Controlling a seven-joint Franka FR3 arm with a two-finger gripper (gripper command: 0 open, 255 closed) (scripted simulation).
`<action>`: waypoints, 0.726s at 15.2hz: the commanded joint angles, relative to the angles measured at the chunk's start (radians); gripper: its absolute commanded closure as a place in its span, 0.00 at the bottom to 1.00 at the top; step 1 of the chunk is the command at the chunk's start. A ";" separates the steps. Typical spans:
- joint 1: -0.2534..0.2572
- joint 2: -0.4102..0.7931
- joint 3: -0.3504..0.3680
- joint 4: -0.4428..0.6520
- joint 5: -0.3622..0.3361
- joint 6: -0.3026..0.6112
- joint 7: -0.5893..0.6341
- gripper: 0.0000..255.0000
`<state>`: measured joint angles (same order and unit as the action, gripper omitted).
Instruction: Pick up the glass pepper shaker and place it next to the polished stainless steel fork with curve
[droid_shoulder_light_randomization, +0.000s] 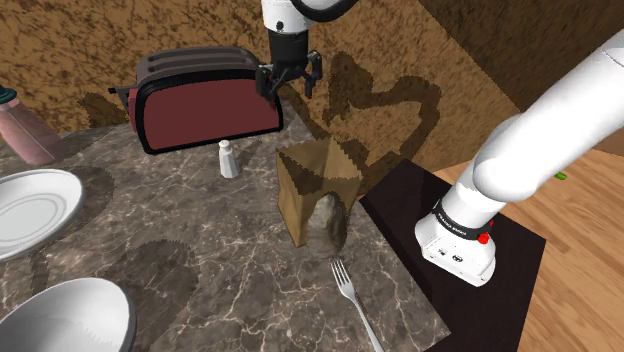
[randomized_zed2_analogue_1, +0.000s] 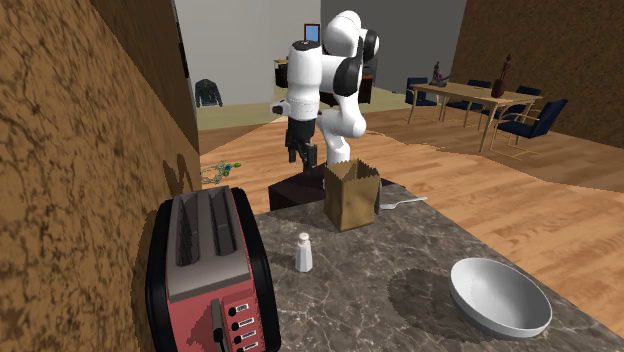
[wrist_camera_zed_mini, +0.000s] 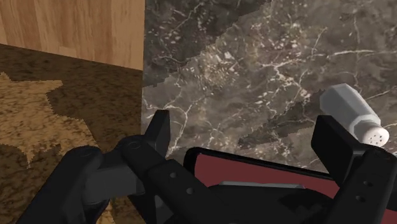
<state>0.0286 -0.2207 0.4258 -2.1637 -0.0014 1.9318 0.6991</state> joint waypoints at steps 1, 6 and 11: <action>-0.001 0.074 0.026 0.038 -0.030 0.027 0.054 0.00; 0.023 0.285 0.075 0.178 -0.138 0.057 0.206 0.00; 0.090 0.504 0.079 0.358 -0.256 0.048 0.340 0.00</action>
<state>0.1033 0.2429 0.5050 -1.8470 -0.2360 1.9900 1.0134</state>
